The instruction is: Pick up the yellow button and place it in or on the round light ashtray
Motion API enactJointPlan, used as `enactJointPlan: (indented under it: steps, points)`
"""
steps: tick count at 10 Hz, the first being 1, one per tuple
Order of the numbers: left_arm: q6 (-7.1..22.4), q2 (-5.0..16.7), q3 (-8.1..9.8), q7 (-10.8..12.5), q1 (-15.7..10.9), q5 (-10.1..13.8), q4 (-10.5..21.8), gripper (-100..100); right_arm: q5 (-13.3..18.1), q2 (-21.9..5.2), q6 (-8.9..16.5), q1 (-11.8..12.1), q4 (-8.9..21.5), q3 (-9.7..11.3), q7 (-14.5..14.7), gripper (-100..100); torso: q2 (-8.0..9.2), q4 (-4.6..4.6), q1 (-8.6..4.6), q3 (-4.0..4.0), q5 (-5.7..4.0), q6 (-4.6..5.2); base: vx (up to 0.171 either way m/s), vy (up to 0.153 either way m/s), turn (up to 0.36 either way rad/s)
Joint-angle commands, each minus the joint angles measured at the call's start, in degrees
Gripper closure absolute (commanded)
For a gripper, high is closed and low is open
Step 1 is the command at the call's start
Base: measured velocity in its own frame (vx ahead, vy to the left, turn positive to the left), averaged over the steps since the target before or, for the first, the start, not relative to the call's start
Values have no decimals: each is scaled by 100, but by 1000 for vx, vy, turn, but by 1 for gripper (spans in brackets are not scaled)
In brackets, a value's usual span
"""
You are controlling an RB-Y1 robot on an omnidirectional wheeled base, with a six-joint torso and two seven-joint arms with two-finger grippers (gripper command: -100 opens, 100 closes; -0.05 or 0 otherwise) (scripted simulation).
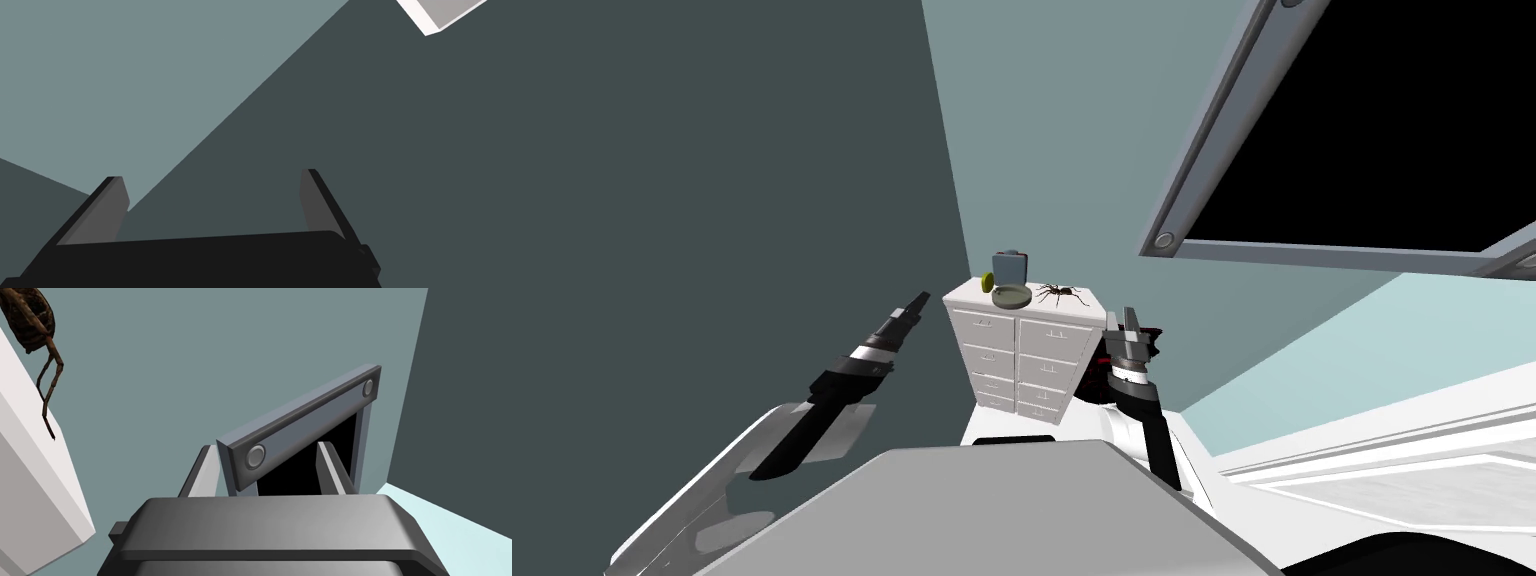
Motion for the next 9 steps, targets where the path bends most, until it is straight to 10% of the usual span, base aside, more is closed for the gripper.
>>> enactJointPlan:
  steps: [1,9]
  points:
    - [167,197,85,45,-25,-24,15,-100,0,0,0,0,0,0,0,0,0,0,0,0,0,0,26,-45,-56]
    - [1188,1456,562,260,146,-434,191,-100,0,0,0,0,0,-1,0,0,7,1,5,4,1,-3,20,-56,-111]
